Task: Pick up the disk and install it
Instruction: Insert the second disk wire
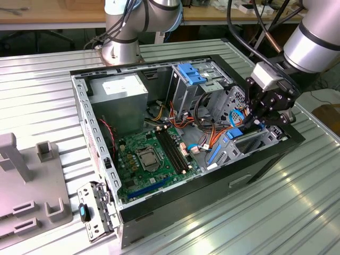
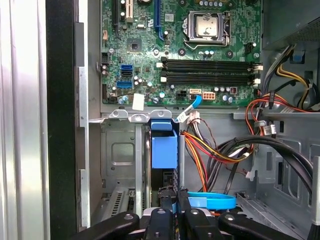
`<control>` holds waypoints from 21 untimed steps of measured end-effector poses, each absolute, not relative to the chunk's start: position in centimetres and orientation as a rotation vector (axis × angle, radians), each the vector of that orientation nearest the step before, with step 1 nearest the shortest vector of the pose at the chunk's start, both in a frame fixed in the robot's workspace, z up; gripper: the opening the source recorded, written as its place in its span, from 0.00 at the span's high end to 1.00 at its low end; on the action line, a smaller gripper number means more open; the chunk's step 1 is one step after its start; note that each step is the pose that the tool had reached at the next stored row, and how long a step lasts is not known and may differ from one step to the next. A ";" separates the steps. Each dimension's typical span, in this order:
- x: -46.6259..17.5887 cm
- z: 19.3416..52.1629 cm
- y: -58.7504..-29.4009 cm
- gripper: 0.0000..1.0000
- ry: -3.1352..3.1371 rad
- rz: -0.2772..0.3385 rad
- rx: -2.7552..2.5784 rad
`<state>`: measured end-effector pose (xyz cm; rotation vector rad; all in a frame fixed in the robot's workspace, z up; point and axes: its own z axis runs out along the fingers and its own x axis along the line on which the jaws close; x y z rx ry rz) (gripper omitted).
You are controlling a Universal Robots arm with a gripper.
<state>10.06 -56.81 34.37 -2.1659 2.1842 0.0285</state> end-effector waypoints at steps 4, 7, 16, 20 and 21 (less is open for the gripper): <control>10.1 34.0 -56.8 0.84 2.184 0.028 -2.166; 10.1 33.9 -56.8 0.84 2.184 0.029 -2.166; 10.1 34.8 -56.8 0.76 2.184 0.029 -2.165; 10.1 35.6 -56.9 0.78 2.184 0.029 -2.165; 10.1 35.6 -56.8 0.85 2.184 0.029 -2.165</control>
